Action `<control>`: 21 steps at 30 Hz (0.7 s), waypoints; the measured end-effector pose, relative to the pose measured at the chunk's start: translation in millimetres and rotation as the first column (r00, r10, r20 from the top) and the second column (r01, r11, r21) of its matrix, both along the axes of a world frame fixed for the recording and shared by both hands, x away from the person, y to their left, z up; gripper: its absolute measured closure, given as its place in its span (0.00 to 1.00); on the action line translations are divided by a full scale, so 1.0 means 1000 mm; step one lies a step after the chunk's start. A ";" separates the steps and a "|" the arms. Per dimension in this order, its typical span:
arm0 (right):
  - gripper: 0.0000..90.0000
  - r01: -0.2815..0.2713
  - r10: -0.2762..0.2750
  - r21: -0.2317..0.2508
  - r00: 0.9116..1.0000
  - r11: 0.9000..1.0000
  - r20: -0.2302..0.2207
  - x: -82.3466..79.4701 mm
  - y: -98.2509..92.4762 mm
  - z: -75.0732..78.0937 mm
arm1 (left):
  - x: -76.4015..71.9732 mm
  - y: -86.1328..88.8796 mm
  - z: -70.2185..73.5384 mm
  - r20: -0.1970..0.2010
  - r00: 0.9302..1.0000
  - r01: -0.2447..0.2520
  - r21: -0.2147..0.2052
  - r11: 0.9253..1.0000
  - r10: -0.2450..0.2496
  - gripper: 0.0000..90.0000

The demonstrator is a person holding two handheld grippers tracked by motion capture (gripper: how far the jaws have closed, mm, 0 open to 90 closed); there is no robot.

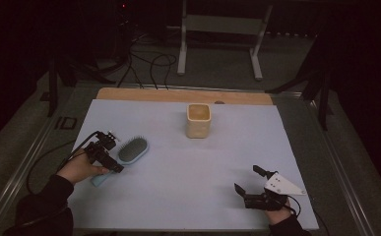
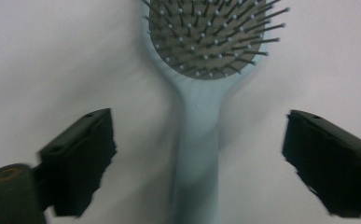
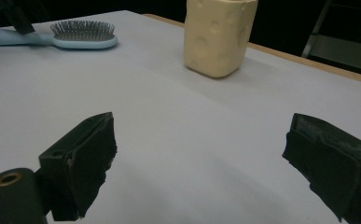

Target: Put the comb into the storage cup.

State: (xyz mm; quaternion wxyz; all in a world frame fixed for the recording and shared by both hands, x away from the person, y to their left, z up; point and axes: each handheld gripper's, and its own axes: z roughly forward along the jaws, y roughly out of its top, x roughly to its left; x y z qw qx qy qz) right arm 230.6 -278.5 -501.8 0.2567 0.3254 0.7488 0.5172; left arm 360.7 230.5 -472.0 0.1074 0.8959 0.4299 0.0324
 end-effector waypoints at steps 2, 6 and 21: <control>0.09 0.000 0.000 0.000 1.000 1.000 0.000 0.000 0.000 0.000 | 0.001 0.000 -0.002 -0.002 1.000 0.007 0.002 1.000 -0.007 0.24; 0.09 0.000 0.000 0.001 1.000 1.000 0.000 0.000 0.000 0.000 | 0.003 0.000 -0.007 -0.014 1.000 0.013 0.002 1.000 -0.013 0.35; 0.09 -0.001 0.001 -0.001 1.000 1.000 0.001 0.000 0.000 0.000 | 0.007 -0.002 -0.013 -0.023 0.999 0.043 0.002 0.999 -0.043 0.61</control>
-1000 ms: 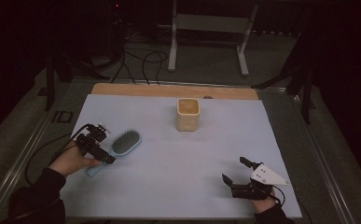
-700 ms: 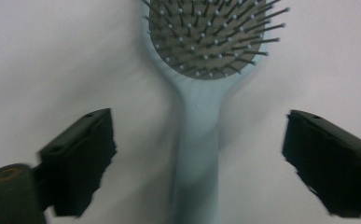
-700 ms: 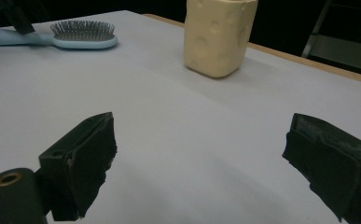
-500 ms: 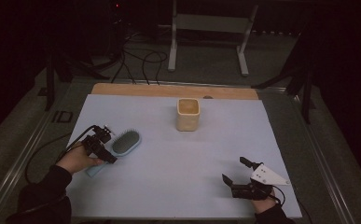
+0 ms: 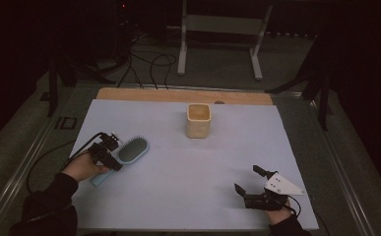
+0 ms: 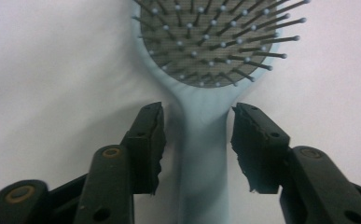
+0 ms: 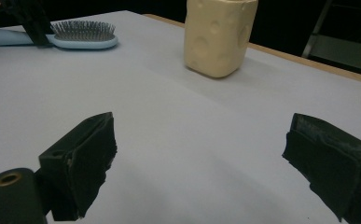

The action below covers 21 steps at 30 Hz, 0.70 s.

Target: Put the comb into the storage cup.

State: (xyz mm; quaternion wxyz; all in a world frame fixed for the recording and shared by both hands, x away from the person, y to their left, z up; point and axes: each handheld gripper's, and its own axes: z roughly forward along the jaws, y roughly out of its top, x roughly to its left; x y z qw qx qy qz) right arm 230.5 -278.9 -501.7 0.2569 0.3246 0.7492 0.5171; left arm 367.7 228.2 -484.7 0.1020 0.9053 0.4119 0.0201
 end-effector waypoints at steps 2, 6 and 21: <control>0.09 0.000 0.000 0.002 1.000 1.000 -0.001 0.000 0.000 0.000 | 0.000 -0.001 -0.001 -0.001 1.000 0.005 0.005 1.000 -0.005 0.64; 0.09 -0.001 0.001 0.002 1.000 1.000 0.001 0.000 0.000 0.000 | 0.001 -0.002 -0.003 -0.005 1.000 0.016 0.009 1.000 -0.016 0.70; 0.09 -0.003 0.003 0.001 1.000 1.000 -0.001 0.000 0.000 0.000 | 0.004 -0.004 -0.004 -0.030 0.998 0.048 0.033 0.998 -0.047 0.77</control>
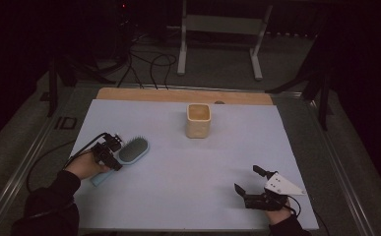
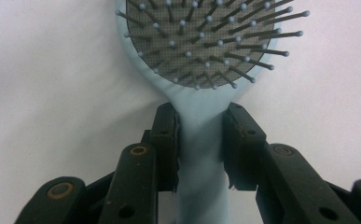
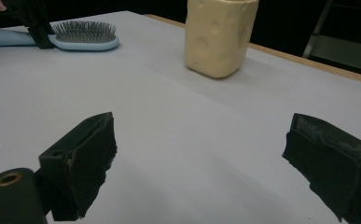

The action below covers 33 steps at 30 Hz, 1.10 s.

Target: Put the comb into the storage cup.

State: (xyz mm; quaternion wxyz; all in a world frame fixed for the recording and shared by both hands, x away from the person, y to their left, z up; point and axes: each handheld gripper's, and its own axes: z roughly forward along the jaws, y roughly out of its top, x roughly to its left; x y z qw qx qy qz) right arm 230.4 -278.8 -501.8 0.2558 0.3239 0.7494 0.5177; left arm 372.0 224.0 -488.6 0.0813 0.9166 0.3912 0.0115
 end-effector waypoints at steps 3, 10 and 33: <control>0.09 0.001 -0.001 0.002 1.000 1.000 -0.001 0.000 0.000 0.000 | 0.001 0.000 0.000 -0.003 1.000 0.003 0.001 1.000 -0.003 0.77; 0.09 0.004 -0.004 0.005 1.000 1.000 -0.003 0.000 0.000 0.000 | -0.001 -0.001 0.001 0.009 1.000 0.005 0.006 1.000 -0.005 0.78; 0.09 0.007 -0.007 0.004 1.000 1.000 -0.003 0.001 0.000 0.000 | -0.009 0.014 0.035 0.128 0.991 -0.026 -0.156 0.987 0.047 0.78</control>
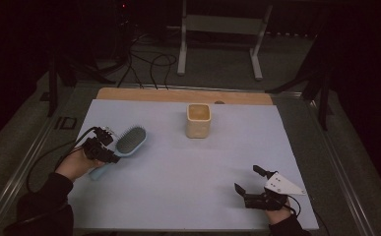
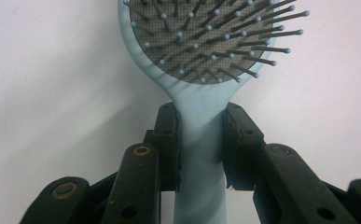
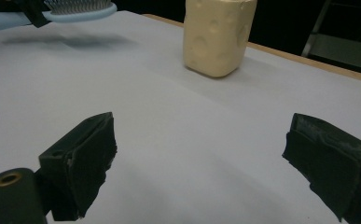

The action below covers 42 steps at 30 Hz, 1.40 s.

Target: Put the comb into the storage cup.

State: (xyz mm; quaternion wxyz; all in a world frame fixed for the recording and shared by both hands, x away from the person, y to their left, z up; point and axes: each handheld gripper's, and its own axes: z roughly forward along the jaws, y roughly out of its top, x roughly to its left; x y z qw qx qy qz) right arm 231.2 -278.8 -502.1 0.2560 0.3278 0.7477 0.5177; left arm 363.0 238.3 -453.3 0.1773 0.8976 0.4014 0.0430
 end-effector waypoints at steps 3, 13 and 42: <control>0.09 0.000 0.000 0.000 1.000 1.000 -0.001 0.000 0.000 0.000 | -0.001 -0.003 0.003 0.012 1.000 0.010 -0.017 1.000 -0.010 0.78; 0.09 0.001 -0.001 0.001 1.000 1.000 -0.002 0.000 0.000 0.000 | -0.006 -0.017 0.014 0.117 0.993 0.027 -0.114 0.993 -0.014 0.78; 0.09 -0.003 0.003 0.003 1.000 1.000 -0.001 0.000 0.000 0.000 | -0.008 -0.046 0.028 0.362 0.932 0.128 -0.371 0.920 0.016 0.78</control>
